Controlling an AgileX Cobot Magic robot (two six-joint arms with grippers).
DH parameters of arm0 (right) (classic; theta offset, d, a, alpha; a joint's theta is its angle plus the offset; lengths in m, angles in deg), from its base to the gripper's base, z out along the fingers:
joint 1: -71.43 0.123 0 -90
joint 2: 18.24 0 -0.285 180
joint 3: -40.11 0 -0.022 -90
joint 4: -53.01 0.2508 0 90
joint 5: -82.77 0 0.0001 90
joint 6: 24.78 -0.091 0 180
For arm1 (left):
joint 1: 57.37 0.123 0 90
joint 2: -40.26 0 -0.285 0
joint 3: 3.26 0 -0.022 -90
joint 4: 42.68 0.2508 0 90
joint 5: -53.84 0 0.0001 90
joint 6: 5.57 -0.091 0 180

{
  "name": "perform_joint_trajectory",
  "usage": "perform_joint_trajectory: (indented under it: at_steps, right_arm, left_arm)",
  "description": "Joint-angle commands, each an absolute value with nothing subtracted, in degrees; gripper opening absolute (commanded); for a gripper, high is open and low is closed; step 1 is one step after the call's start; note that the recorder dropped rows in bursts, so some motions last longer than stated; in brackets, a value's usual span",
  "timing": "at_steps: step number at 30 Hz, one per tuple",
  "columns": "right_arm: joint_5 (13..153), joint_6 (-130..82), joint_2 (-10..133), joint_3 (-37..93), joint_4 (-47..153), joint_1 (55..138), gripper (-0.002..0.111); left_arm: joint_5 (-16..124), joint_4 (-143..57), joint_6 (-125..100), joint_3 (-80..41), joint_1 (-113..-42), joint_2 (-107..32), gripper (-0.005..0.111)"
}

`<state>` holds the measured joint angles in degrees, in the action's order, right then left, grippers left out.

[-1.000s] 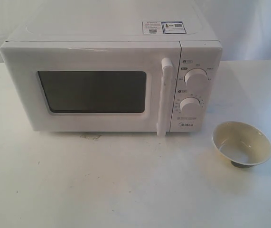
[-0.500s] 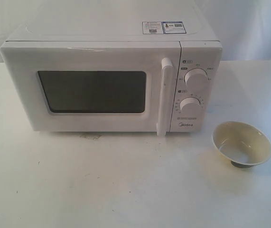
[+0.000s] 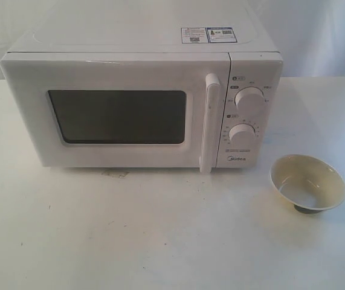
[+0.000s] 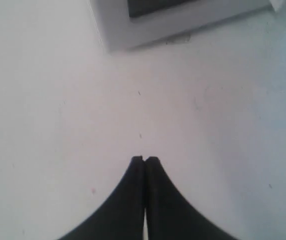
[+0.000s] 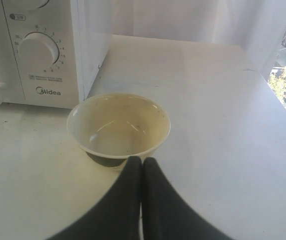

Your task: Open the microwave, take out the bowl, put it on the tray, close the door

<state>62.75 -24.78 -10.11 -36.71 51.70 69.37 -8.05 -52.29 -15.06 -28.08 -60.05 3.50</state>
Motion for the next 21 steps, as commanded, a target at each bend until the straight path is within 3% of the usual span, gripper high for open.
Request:
perform_joint_trajectory:
  at_steps: [1,9,21]
  right_arm:
    - [62.7,-25.1,-10.5,-37.1,51.7,69.1,0.000]
    - [62.7,-25.1,-10.5,-37.1,51.7,69.1,0.000]
    - [62.7,-25.1,-10.5,-37.1,51.7,69.1,0.000]
  left_arm:
    - [14.0,-52.8,-15.6,-31.7,-60.3,3.8,0.000]
    - [43.6,-52.8,-15.6,-43.4,-60.3,3.8,0.000]
    - [52.7,-52.7,-16.7,-61.2,-58.9,6.7,0.000]
